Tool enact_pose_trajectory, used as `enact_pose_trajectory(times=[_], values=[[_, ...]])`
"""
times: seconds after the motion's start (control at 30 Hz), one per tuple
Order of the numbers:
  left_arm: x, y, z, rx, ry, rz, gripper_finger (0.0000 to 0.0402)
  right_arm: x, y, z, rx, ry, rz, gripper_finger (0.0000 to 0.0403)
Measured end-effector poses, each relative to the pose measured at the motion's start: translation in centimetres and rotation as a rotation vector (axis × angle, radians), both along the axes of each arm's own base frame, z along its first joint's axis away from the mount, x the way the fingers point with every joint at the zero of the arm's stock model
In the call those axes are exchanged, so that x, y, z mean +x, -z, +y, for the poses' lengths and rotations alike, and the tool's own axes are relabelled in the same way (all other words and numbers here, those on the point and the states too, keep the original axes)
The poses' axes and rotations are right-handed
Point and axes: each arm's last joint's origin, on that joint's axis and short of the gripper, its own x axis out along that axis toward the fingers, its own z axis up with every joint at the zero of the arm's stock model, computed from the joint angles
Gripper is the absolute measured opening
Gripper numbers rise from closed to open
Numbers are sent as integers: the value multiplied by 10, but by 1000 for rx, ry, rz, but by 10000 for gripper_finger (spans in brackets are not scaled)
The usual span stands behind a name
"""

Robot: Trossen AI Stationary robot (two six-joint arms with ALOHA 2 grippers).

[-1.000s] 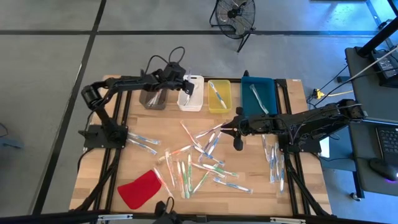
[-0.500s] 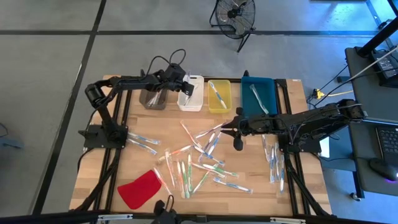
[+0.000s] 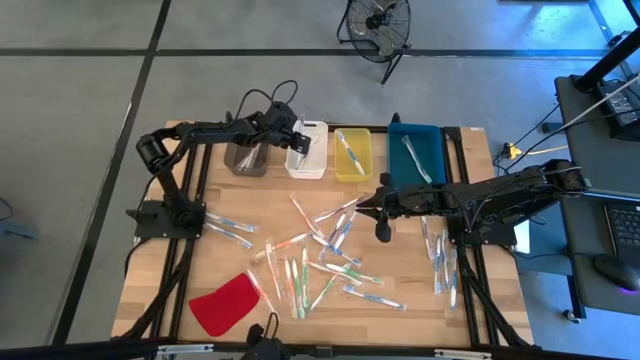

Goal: Pick & Place Toothbrushes
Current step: Put the violet toothbrush into the white bin, then put the blue toothbrush into the yellow bin

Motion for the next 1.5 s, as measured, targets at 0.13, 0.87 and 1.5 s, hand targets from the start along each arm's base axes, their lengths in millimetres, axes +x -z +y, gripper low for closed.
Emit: enact_pose_trajectory(times=[0.13, 0.87, 1.5], values=[[2, -2, 0, -12, 12, -39, 22, 0, 1, 0, -1, 0, 8, 62], [-1, -2, 4, 100, 126, 23, 47, 0, 1, 0, 6, 4, 8, 83], [-10, -33, -3, 185, 207, -31, 168, -1, 2, 1, -13, -43, 26, 84]])
